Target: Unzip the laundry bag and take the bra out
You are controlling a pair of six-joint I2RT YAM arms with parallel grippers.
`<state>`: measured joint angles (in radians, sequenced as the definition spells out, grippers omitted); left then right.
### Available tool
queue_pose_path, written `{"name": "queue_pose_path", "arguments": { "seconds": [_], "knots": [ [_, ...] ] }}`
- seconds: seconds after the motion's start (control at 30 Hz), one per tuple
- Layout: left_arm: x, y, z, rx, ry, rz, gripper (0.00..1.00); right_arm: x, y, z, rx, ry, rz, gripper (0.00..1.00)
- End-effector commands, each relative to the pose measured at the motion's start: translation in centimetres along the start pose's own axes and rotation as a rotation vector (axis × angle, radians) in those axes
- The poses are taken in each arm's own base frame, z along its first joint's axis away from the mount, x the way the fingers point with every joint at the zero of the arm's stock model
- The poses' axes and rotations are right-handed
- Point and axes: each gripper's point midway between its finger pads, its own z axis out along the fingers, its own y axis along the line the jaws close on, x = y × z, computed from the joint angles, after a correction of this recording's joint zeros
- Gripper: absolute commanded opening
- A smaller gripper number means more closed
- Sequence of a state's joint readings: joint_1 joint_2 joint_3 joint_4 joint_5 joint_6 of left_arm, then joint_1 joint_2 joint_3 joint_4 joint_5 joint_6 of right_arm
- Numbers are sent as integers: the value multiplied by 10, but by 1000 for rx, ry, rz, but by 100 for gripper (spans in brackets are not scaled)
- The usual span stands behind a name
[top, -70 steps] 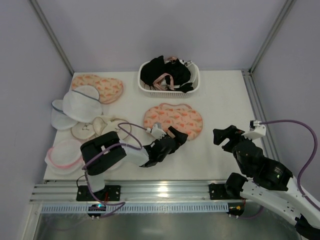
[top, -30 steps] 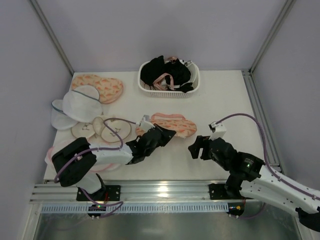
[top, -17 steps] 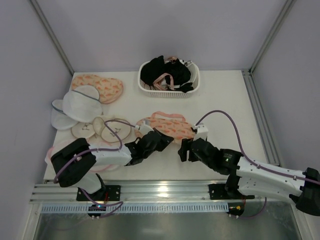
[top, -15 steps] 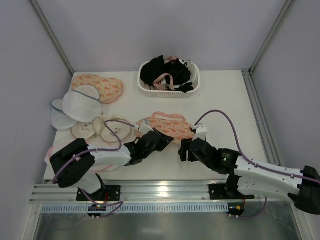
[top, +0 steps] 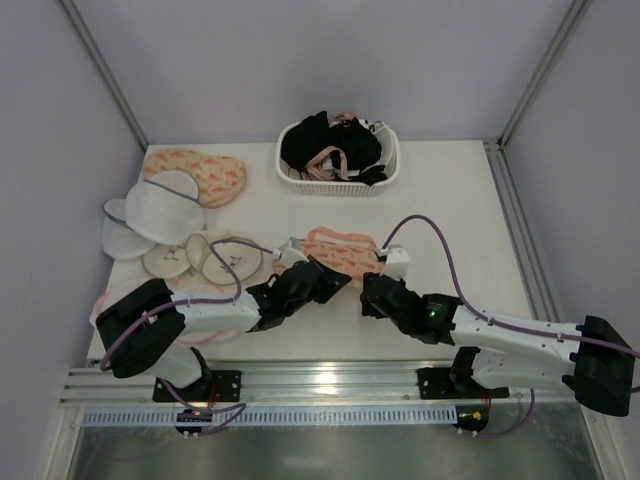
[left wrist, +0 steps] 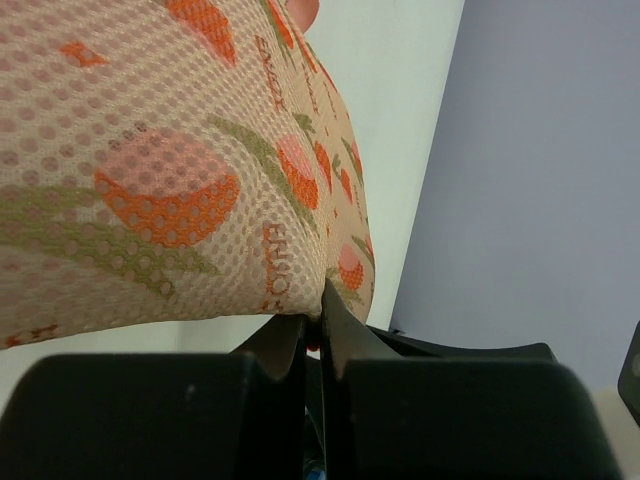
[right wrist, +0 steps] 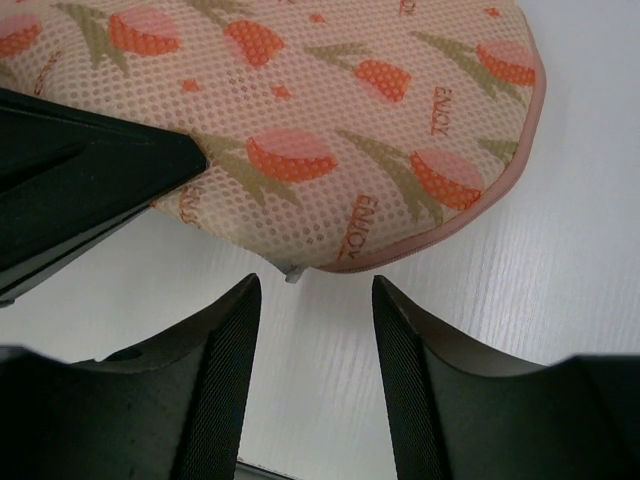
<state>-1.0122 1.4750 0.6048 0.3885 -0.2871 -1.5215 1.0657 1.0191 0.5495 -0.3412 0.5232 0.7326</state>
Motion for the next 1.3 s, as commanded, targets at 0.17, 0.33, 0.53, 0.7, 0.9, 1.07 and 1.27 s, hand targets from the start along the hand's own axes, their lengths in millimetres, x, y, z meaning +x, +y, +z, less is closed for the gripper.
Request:
{"name": "queue_pose_path", "arguments": {
  "seconds": [0.17, 0.33, 0.53, 0.7, 0.9, 1.07, 1.27],
  "knots": [
    [9, -21, -6, 75, 37, -32, 0, -36, 1, 6, 94, -134, 64, 40],
    [14, -19, -7, 73, 57, -30, 0, -36, -7, 3, 121, -149, 80, 24],
    [19, -17, -8, 72, 83, -16, 0, -33, -28, -10, 174, -144, 65, 4],
    [21, -11, -10, 64, 95, 2, 0, -29, -50, -24, 220, -137, 54, 4],
    [23, 5, -13, 27, 108, 53, 0, -29, -64, -40, 251, -119, 49, 4],
    [28, 21, -15, -11, 163, 148, 0, -30, -72, -48, 300, -102, 37, 4],
    [6, 26, -14, 0, 150, 397, 0, -30, -59, -52, 256, -44, 11, 4]
  ]
}}
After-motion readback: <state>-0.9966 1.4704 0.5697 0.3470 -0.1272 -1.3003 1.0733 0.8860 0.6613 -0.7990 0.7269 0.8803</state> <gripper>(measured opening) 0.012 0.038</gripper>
